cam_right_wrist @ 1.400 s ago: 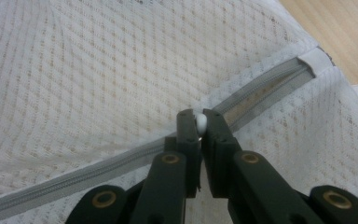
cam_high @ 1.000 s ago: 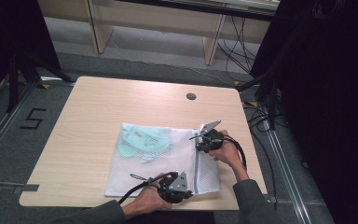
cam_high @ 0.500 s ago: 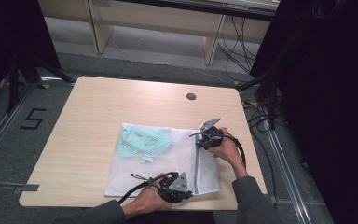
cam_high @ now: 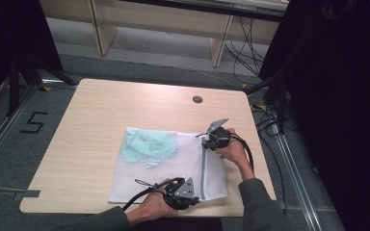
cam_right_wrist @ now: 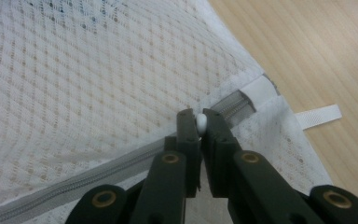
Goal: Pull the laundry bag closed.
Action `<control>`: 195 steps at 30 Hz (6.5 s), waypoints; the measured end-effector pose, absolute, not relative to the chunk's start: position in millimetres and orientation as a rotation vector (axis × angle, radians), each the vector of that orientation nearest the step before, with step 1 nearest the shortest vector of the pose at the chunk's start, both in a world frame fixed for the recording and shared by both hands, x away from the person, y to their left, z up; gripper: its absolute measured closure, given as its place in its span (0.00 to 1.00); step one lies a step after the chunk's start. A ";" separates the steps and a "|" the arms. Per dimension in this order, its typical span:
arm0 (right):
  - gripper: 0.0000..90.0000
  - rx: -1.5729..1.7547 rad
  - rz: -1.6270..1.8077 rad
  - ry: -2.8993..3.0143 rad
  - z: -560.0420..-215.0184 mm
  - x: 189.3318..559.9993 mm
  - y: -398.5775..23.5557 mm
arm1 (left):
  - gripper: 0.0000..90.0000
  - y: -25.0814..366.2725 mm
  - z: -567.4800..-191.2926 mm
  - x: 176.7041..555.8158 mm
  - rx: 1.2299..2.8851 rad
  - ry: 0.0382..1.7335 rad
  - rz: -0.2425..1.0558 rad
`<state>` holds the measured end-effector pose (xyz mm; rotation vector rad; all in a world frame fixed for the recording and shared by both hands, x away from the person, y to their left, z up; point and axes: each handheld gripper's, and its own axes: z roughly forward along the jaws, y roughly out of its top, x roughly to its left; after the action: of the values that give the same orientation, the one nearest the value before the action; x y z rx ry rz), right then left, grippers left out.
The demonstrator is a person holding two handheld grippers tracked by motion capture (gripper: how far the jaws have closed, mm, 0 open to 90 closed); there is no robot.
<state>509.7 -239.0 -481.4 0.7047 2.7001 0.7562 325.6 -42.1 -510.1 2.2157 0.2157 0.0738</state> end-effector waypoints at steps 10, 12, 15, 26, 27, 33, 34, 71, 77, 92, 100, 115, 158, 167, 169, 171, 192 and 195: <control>0.96 0.699 0.748 2.696 -481.6 511.6 -239.9 | 0.99 -42.1 -509.7 326.0 2.217 0.215 0.077; 0.96 0.696 0.745 2.694 -481.5 511.7 -239.8 | 0.99 -42.3 -509.6 326.4 2.212 0.219 0.078; 0.96 0.675 0.747 2.692 -482.0 513.2 -239.6 | 0.99 -41.9 -509.3 326.7 2.210 0.226 0.077; 0.96 0.700 0.740 2.677 -478.6 514.1 -235.9 | 0.99 -41.8 -510.4 328.4 2.213 0.234 0.074; 0.96 0.716 0.737 2.671 -478.4 513.7 -234.7 | 0.99 -41.8 -510.3 328.3 2.218 0.229 0.070; 0.96 0.723 0.737 2.670 -480.1 517.9 -236.1 | 0.99 -41.4 -510.7 328.1 2.224 0.224 0.075; 0.96 0.732 0.732 2.666 -479.7 518.0 -236.5 | 0.99 -41.4 -510.6 328.0 2.220 0.230 0.072; 0.96 0.769 0.750 2.587 -484.5 533.2 -237.4 | 0.99 -40.3 -507.8 329.0 2.213 0.246 0.062; 0.96 0.766 0.749 2.580 -484.5 534.4 -237.2 | 0.99 -40.4 -505.5 329.8 2.208 0.237 0.063; 0.95 0.781 0.769 2.563 -484.0 534.5 -235.6 | 0.97 -39.3 -504.4 334.0 2.182 0.286 0.028; 0.87 0.810 0.728 2.546 -485.3 535.4 -238.1 | 0.90 -38.5 -503.2 335.2 2.165 0.293 0.042; 0.60 0.932 0.858 2.490 -470.0 522.8 -228.8 | 0.53 -3.3 -479.3 355.3 2.099 0.437 0.135; 0.44 0.961 1.053 2.498 -455.7 431.9 -224.8 | 0.30 109.4 -464.5 361.8 2.071 0.709 0.272; 0.43 0.942 1.043 2.518 -457.7 419.4 -230.6 | 0.28 113.5 -463.2 355.8 2.065 0.719 0.259; 0.42 0.934 1.070 2.495 -460.4 417.3 -230.4 | 0.27 116.1 -462.7 356.2 2.069 0.692 0.261; 0.41 0.935 1.052 2.510 -460.6 414.4 -231.4 | 0.26 117.4 -462.6 354.4 2.069 0.715 0.236; 0.35 0.950 1.071 2.554 -464.4 377.1 -237.1 | 0.25 135.8 -462.8 342.6 2.059 0.739 0.270; 0.34 0.955 1.056 2.567 -463.7 370.3 -238.8 | 0.25 137.9 -462.5 340.4 2.072 0.727 0.288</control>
<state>370.3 -238.8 -463.7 0.9546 2.5670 1.0556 340.4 137.9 -462.5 2.0719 0.7271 0.2876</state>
